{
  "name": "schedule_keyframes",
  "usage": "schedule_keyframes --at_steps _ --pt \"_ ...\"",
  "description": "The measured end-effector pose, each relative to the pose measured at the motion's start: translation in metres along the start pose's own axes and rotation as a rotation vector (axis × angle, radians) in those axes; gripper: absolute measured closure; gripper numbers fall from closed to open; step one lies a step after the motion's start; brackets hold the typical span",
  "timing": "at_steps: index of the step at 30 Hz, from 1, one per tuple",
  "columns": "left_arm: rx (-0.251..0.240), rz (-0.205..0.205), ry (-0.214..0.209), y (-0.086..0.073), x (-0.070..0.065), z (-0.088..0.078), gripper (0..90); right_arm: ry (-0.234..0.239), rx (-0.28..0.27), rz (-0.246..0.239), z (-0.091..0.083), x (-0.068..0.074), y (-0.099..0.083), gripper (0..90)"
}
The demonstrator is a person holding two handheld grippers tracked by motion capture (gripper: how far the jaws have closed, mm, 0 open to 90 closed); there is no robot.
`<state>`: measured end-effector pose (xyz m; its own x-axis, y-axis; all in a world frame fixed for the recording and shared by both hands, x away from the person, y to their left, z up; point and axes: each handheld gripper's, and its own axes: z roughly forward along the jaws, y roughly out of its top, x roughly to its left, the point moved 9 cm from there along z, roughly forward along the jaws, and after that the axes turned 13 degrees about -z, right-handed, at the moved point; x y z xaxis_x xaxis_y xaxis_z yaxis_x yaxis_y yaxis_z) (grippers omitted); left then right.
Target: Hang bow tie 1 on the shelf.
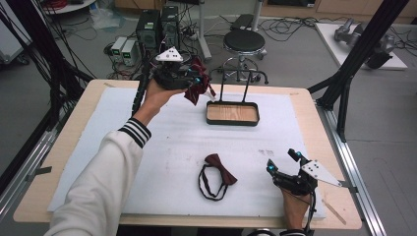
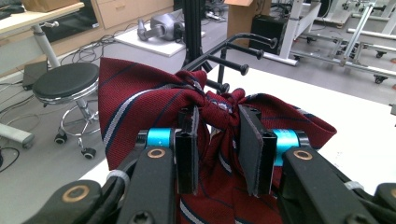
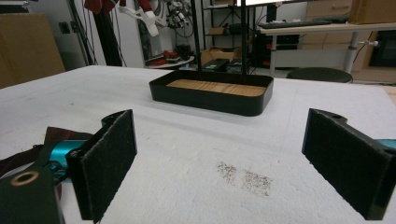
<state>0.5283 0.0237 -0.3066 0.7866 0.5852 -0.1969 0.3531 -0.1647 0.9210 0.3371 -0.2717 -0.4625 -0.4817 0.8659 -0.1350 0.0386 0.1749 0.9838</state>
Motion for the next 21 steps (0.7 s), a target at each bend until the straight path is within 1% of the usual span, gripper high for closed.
schedule_keyframes --at_steps 2,8,13,18,21 --pt "-0.001 0.003 0.005 0.002 0.001 0.002 69.5 0.000 0.000 0.005 0.000 0.000 0.000 9.3" --pt "0.001 -0.008 0.012 0.003 0.005 0.007 69.5 0.002 -0.003 0.013 -0.001 0.000 0.000 9.2" --pt "-0.002 -0.007 0.010 0.006 0.004 0.011 69.4 0.001 -0.003 0.013 -0.001 0.000 0.000 9.3" --pt "-0.013 -0.012 0.019 0.013 0.006 0.016 69.5 0.000 -0.002 0.014 -0.001 0.000 0.000 9.3" --pt "-0.029 -0.016 0.023 0.018 0.007 0.018 69.5 0.000 -0.002 0.015 -0.001 -0.001 0.000 9.2"
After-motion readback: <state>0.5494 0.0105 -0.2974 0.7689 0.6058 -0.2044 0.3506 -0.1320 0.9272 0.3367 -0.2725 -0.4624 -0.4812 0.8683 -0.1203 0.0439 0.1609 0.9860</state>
